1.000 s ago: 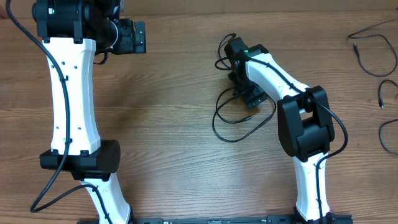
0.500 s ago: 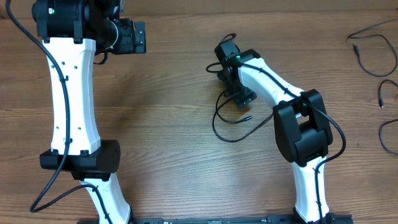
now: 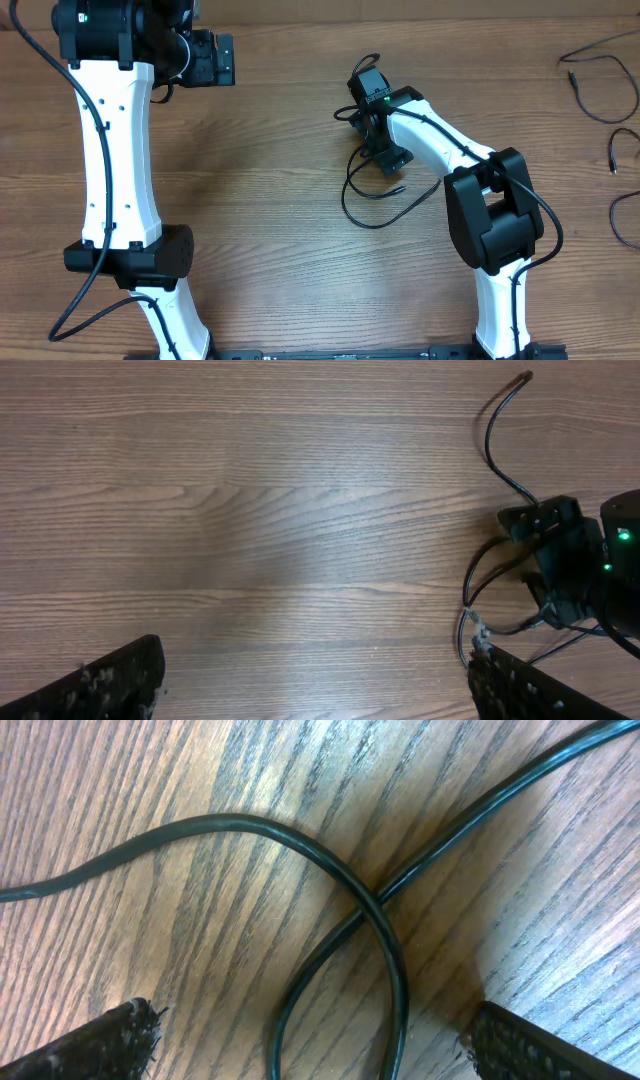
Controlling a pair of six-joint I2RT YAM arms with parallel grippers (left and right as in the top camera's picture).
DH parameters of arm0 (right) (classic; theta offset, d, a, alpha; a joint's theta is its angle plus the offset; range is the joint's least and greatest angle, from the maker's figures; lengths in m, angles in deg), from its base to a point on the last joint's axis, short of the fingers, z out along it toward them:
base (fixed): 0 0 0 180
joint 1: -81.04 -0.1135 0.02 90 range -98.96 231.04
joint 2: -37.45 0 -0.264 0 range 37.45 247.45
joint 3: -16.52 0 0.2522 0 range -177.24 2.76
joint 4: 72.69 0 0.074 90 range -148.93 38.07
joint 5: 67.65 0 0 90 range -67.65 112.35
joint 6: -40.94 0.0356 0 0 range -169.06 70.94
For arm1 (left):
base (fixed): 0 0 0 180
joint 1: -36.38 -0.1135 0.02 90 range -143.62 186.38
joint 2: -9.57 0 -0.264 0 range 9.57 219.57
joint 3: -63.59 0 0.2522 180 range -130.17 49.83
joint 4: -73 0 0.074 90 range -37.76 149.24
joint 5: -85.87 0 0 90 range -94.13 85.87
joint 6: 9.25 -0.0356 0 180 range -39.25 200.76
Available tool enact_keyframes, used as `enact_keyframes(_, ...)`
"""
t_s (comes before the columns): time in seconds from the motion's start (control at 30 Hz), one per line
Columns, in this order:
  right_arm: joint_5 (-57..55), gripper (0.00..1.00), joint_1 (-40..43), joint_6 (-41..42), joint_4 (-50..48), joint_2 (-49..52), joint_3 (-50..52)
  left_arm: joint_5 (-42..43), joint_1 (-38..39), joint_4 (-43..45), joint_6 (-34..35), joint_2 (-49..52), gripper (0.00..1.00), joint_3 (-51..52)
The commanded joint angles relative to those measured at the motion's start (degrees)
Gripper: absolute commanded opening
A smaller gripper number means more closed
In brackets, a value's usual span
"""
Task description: Untangle cables
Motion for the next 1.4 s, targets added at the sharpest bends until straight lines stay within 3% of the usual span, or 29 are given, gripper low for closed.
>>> enact_keyframes(0.0, 9.3, 1.0, 1.4, 6.4, -0.1, 7.2, 4.5, 0.3, 0.4, -0.1, -1.1, -0.5, 0.96, -0.9)
enact_keyframes(0.23, 17.9, 0.92, 4.7, 10.8, 1.1, 7.2, 4.5, 0.4, 0.4, -0.1, -1.1, -0.5, 0.96, -0.9)
enact_keyframes(0.53, 16.6, 0.93, 7.0, 13.6, 10.6, 7.2, 4.5, 0.4, 0.6, -0.1, -1.1, -0.5, 0.96, -0.9)
enact_keyframes(1.0, 9.9, 0.92, 6.7, 11.0, 12.3, 7.2, 4.5, 0.4, 1.2, -0.1, -1.1, -0.5, 0.95, -0.9)
enact_keyframes(1.03, 9.6, 0.83, 6.6, 10.9, 12.3, 7.3, 4.5, 0.4, 1.2, -0.1, -1.1, -0.5, 0.96, -0.9)
enact_keyframes(1.07, 9.2, 0.6, 6.6, 10.6, 12.1, 7.3, 4.5, 0.4, 1.2, -0.1, -1.1, -0.5, 0.96, -0.9)
enact_keyframes(1.1, 9.0, 0.04, 6.6, 10.0, 11.8, 7.3, 4.5, 0.4, 1.2, -0.1, -1.1, -0.5, 0.95, -0.9)
enact_keyframes(1.37, 7.8, 0.04, 6.5, 10.0, 11.5, 7.3, 4.5, 0.4, 1.2, -0.1, -1.1, -0.5, 0.96, -0.9)
